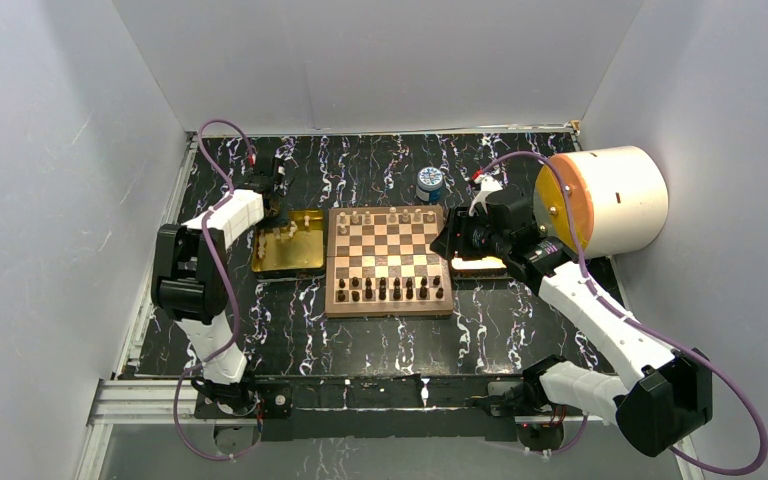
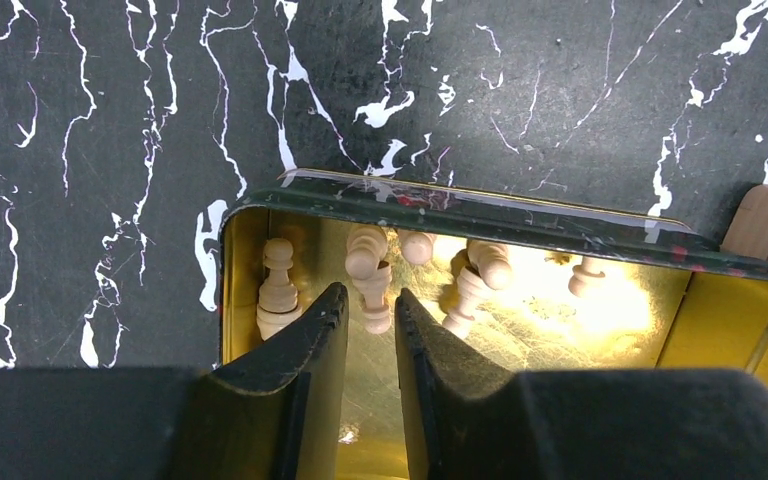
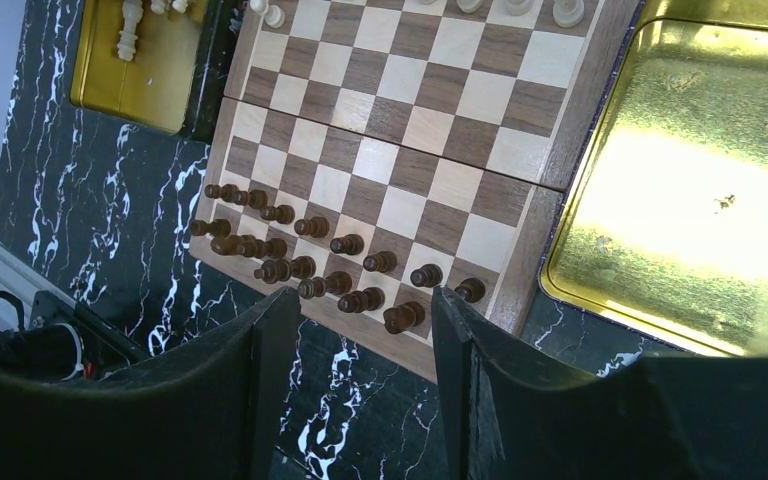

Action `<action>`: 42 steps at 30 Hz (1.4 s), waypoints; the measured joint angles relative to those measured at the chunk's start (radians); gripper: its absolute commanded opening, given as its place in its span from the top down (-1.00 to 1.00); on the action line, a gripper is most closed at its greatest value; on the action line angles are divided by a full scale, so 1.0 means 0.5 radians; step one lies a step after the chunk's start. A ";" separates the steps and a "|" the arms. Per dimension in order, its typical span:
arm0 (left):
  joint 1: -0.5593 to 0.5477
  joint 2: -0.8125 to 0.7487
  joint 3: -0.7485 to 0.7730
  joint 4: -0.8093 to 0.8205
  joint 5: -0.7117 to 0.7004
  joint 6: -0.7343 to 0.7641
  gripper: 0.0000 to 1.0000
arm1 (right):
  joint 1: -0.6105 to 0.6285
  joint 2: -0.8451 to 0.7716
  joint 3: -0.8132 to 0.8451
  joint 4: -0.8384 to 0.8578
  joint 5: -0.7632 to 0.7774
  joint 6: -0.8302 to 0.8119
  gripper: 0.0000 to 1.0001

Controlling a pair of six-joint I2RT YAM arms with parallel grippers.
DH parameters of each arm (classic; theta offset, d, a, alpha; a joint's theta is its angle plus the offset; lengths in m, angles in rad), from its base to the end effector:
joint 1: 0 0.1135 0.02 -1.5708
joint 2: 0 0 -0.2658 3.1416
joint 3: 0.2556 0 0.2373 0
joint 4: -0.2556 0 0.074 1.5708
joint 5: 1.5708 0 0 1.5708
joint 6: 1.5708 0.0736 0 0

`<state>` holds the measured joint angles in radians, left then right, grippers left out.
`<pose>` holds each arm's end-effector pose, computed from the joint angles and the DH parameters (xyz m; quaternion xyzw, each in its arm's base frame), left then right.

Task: Set up the chess pieces on the board
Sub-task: Pick up the chess piece from the storage box.

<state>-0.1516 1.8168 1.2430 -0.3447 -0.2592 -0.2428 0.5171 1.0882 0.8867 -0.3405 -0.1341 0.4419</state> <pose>0.3965 -0.0415 0.1817 -0.0842 0.9365 0.0578 0.3355 0.2207 0.1368 0.2860 -0.0656 0.8668 0.2782 0.4086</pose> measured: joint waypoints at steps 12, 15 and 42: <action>0.025 0.031 0.000 0.036 -0.002 0.033 0.57 | 0.000 0.024 0.000 0.003 0.001 -0.001 -0.21; 0.027 0.043 0.000 0.053 0.004 0.041 0.57 | 0.000 0.040 -0.001 0.003 0.001 -0.001 -0.21; 0.038 0.037 0.002 -0.082 0.101 0.047 0.73 | 0.000 0.040 -0.003 0.017 -0.002 0.002 -0.21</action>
<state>-0.1326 1.8355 1.2442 -0.3855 -0.2085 -0.2192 0.5171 1.1084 0.8852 -0.3321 -0.1352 0.4431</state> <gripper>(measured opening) 0.138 0.602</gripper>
